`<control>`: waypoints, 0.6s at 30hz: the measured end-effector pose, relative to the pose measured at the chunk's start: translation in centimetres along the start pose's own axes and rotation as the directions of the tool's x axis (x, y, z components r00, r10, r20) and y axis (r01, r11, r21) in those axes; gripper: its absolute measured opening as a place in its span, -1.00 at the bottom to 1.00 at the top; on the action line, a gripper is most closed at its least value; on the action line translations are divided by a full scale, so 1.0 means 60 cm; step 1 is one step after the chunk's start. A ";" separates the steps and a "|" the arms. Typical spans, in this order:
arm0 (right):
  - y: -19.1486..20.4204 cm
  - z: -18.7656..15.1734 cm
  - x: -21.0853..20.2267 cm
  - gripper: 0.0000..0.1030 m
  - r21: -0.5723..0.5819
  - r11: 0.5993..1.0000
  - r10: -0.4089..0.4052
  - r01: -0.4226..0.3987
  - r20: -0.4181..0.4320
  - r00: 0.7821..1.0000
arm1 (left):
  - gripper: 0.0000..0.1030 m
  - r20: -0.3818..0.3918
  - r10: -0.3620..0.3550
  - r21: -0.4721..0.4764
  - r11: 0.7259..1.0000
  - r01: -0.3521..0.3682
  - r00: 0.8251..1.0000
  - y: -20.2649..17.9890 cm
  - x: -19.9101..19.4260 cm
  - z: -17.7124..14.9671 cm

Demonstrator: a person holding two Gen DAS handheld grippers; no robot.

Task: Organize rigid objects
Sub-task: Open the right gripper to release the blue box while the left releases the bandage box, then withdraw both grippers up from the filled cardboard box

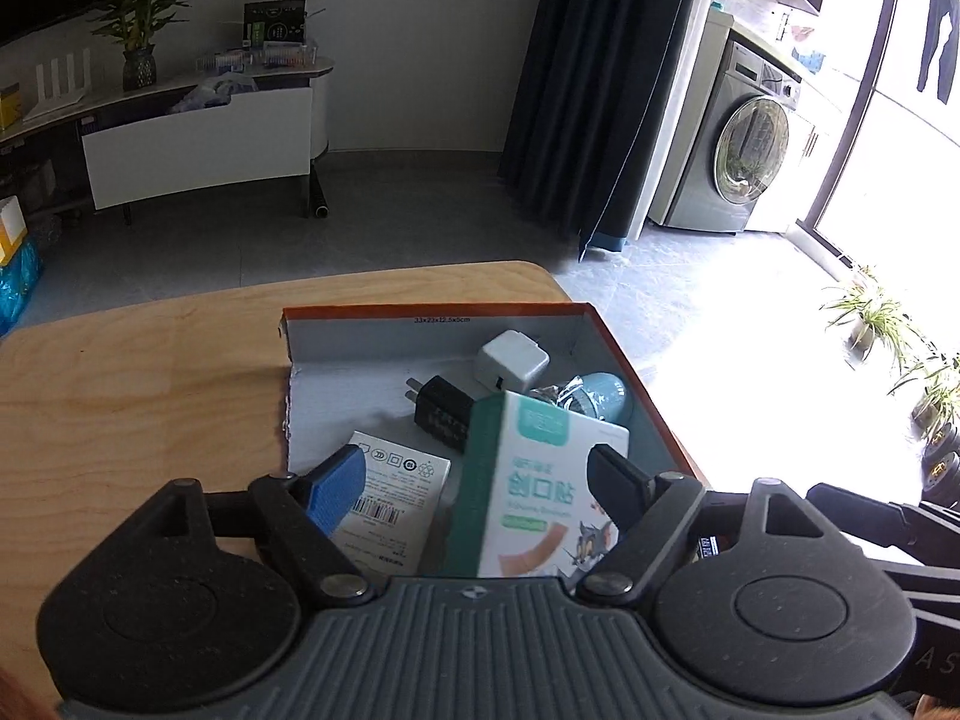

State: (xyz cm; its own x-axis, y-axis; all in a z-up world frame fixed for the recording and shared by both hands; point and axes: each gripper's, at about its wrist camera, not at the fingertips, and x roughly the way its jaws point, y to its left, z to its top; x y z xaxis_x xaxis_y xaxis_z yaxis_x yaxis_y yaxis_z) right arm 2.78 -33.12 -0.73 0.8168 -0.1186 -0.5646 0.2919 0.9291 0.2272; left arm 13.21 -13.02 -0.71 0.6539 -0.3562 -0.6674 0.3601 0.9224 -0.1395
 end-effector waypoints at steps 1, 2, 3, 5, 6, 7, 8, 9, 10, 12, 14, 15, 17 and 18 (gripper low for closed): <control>0.003 -0.002 -0.004 0.53 -0.005 1.000 0.004 -0.004 0.001 1.000 | 0.62 0.003 0.004 -0.009 1.000 -0.004 1.000 0.002 -0.008 -0.002; 0.005 -0.003 -0.008 0.53 -0.010 1.000 0.005 -0.005 0.001 1.000 | 0.62 0.005 0.009 -0.014 1.000 -0.009 1.000 0.004 -0.017 -0.005; 0.006 -0.005 -0.011 0.54 -0.013 1.000 0.007 -0.007 0.001 1.000 | 0.63 0.008 0.013 -0.017 1.000 -0.013 1.000 0.005 -0.025 -0.008; 0.008 -0.009 -0.018 0.54 -0.020 1.000 0.008 -0.008 0.000 1.000 | 0.66 0.016 0.023 -0.018 1.000 -0.023 1.000 0.004 -0.041 -0.016; 0.009 -0.010 -0.022 0.54 -0.023 1.000 0.008 -0.008 0.000 1.000 | 0.68 0.018 0.032 -0.016 0.999 -0.032 0.999 0.003 -0.048 -0.020; 0.009 -0.013 -0.026 0.54 -0.024 1.000 0.008 -0.008 0.001 1.000 | 0.69 0.021 0.039 -0.017 0.999 -0.039 0.999 0.003 -0.056 -0.025; 0.010 -0.015 -0.031 0.54 -0.025 1.000 0.009 -0.009 0.002 1.000 | 0.71 0.024 0.046 -0.020 0.999 -0.045 0.999 0.003 -0.062 -0.029; 0.011 -0.017 -0.036 0.54 -0.026 1.000 0.010 -0.010 0.004 1.000 | 0.73 0.025 0.053 -0.025 0.998 -0.053 0.998 0.004 -0.068 -0.033; 0.012 -0.019 -0.041 0.54 -0.029 1.000 0.010 -0.010 0.005 1.000 | 0.75 0.026 0.060 -0.028 0.998 -0.059 0.998 0.003 -0.073 -0.038; 0.013 -0.023 -0.051 0.54 -0.039 0.999 0.015 -0.015 0.007 1.000 | 0.78 0.026 0.075 -0.029 0.997 -0.074 0.997 0.002 -0.084 -0.048; 0.017 -0.028 -0.059 0.55 -0.049 0.999 0.018 -0.018 0.008 1.000 | 0.82 0.028 0.090 -0.028 0.996 -0.089 0.996 0.000 -0.094 -0.057; 0.018 -0.030 -0.062 0.55 -0.056 0.998 0.019 -0.019 0.006 1.000 | 0.85 0.029 0.094 -0.030 0.995 -0.093 0.995 0.000 -0.100 -0.061; 0.021 -0.038 -0.069 0.57 -0.066 0.998 0.020 -0.019 0.004 1.000 | 0.92 0.027 0.112 -0.031 0.993 -0.111 0.993 -0.003 -0.108 -0.069; 0.022 -0.041 -0.071 0.57 -0.070 0.997 0.020 -0.020 0.000 1.000 | 0.95 0.026 0.122 -0.029 0.992 -0.121 0.992 -0.005 -0.112 -0.073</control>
State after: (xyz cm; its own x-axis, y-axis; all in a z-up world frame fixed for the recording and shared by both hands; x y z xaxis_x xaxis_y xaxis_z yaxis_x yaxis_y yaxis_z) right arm -1.52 -30.54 0.03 0.8226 -0.0997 -0.5598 0.2396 0.9536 0.1823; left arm 5.78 -10.23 0.62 0.7102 -0.2448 -0.6601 0.2585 0.9628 -0.0789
